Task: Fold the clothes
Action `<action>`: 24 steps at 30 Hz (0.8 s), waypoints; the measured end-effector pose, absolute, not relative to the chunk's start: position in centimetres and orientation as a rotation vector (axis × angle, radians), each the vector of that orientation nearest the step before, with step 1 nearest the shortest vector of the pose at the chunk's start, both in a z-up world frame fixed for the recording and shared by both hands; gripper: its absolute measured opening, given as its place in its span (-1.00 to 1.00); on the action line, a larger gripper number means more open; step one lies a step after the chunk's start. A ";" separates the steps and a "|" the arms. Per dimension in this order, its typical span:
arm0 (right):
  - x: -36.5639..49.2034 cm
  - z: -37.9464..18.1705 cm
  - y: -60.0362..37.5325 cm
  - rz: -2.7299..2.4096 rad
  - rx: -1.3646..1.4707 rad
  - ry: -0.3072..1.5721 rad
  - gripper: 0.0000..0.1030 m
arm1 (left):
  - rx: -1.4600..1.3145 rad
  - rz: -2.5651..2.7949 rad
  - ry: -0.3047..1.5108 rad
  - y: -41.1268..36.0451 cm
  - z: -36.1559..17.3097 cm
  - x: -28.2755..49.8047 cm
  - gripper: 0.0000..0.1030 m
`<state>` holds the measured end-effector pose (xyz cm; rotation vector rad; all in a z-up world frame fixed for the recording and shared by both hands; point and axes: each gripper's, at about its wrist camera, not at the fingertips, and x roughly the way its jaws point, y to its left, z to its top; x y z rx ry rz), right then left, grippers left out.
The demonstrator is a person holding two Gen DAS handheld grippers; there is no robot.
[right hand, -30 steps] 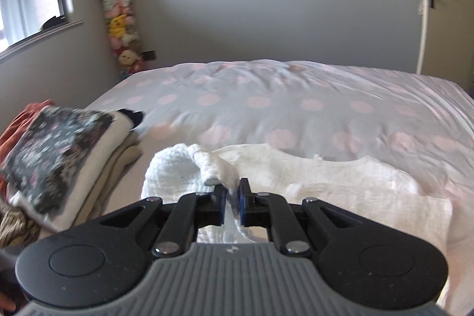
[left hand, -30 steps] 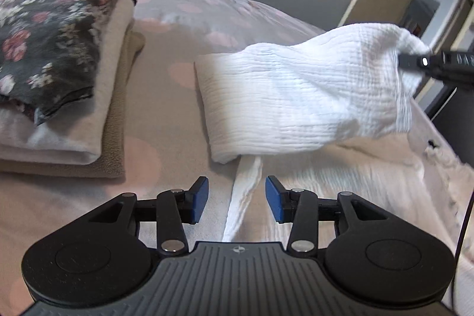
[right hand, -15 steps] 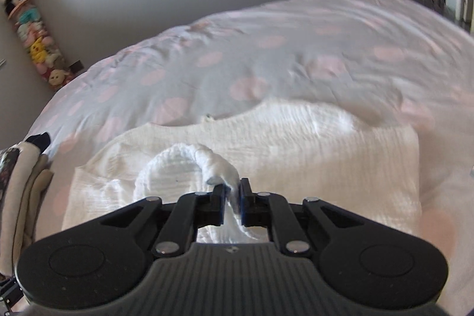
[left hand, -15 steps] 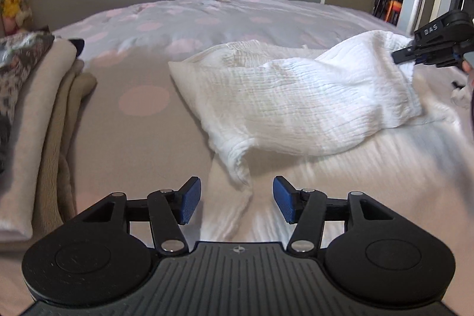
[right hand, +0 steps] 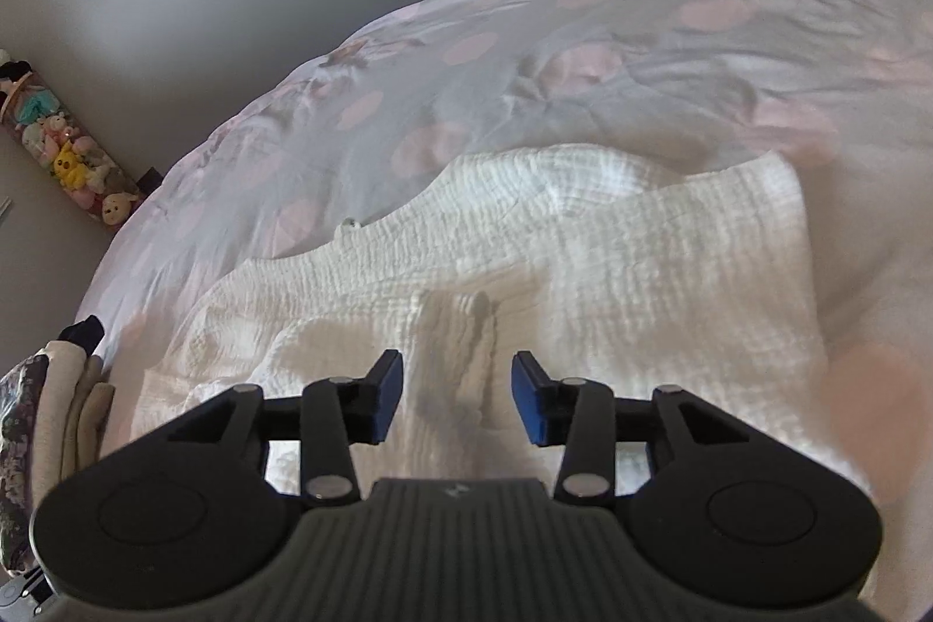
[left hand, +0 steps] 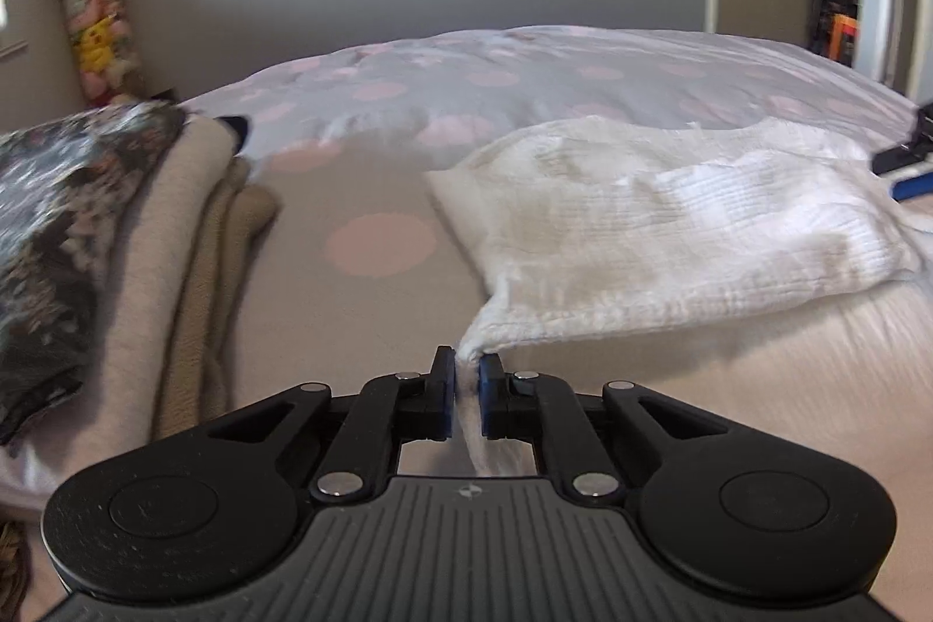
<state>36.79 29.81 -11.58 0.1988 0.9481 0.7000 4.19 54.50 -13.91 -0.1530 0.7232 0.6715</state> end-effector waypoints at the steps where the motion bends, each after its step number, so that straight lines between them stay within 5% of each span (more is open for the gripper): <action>1: 36.6 -11.8 30.1 0.704 0.195 0.949 -0.08 | -0.180 0.669 0.733 54.9 -14.1 4.0 -0.88; 8: 37.3 -12.9 31.3 0.685 0.218 0.958 0.00 | -0.176 0.593 0.787 54.5 -14.7 3.8 -0.83; 14: 38.2 -13.1 32.2 0.699 0.174 0.957 0.02 | -0.320 0.515 0.703 56.4 -11.2 1.7 -0.04; 24: 39.7 -13.5 31.9 0.719 0.229 0.963 0.02 | -0.478 0.561 0.706 65.2 -10.0 9.4 -0.03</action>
